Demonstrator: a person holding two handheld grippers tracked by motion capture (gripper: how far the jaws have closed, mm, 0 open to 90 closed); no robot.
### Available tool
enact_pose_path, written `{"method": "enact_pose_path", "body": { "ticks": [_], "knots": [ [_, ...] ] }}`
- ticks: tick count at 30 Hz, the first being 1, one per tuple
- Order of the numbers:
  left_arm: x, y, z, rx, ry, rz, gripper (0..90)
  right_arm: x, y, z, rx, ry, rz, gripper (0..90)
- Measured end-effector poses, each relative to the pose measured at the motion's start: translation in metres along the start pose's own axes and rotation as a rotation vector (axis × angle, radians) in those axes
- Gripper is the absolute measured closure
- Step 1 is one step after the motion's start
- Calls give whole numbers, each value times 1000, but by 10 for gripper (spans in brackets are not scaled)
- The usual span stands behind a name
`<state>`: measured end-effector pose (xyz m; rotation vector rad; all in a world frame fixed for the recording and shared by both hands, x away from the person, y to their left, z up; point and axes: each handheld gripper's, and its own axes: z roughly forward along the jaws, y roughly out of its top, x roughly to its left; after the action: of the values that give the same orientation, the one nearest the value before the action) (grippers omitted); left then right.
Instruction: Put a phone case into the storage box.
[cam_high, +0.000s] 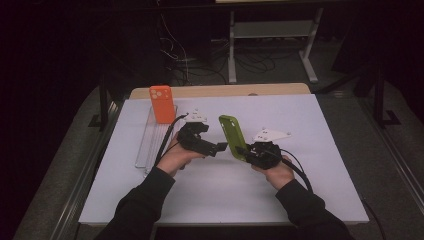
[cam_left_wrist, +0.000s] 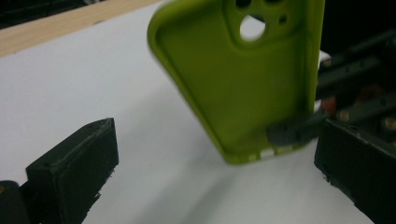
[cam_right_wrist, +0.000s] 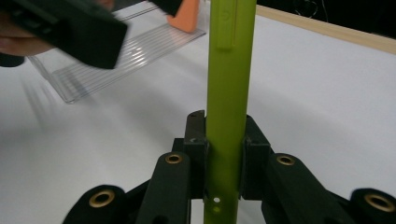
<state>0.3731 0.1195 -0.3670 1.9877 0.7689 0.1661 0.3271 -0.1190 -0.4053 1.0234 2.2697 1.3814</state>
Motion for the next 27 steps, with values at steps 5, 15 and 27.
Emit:
{"method": "enact_pose_path", "body": {
  "ticks": [5, 15, 27],
  "knots": [
    [1, 7, 4, -28, -13, -18, 0, 5, 1, 2, 0, 20, 6, 754],
    [-3, 11, 16, -43, -53, -16, 0, 9, 4, 3, -30, 33, 3, 754],
    [-7, 13, 24, -62, -53, -40, 12, 15, 4, 5, -25, 42, 0, 754]
  ]
}}
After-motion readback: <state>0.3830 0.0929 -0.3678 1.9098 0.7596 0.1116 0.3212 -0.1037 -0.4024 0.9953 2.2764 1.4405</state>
